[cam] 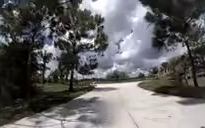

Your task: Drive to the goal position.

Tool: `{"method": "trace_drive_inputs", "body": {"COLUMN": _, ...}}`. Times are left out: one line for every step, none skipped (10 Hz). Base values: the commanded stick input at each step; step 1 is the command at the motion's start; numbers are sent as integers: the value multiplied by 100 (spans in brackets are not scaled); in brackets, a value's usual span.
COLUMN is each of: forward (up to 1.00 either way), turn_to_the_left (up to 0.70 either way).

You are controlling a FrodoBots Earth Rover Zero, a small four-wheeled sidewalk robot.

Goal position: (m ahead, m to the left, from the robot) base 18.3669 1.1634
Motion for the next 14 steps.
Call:
{"method": "trace_drive_inputs", "body": {"forward": 70, "turn_to_the_left": 0}}
{"method": "trace_drive_inputs", "body": {"forward": 70, "turn_to_the_left": 0}}
{"method": "trace_drive_inputs", "body": {"forward": 70, "turn_to_the_left": 0}}
{"method": "trace_drive_inputs", "body": {"forward": 70, "turn_to_the_left": 0}}
{"method": "trace_drive_inputs", "body": {"forward": 70, "turn_to_the_left": 0}}
{"method": "trace_drive_inputs", "body": {"forward": 70, "turn_to_the_left": 0}}
{"method": "trace_drive_inputs", "body": {"forward": 70, "turn_to_the_left": 0}}
{"method": "trace_drive_inputs", "body": {"forward": 70, "turn_to_the_left": 0}}
{"method": "trace_drive_inputs", "body": {"forward": 70, "turn_to_the_left": 0}}
{"method": "trace_drive_inputs", "body": {"forward": 70, "turn_to_the_left": 0}}
{"method": "trace_drive_inputs", "body": {"forward": 70, "turn_to_the_left": 0}}
{"method": "trace_drive_inputs", "body": {"forward": 70, "turn_to_the_left": 0}}
{"method": "trace_drive_inputs", "body": {"forward": 70, "turn_to_the_left": 0}}
{"method": "trace_drive_inputs", "body": {"forward": 70, "turn_to_the_left": 0}}
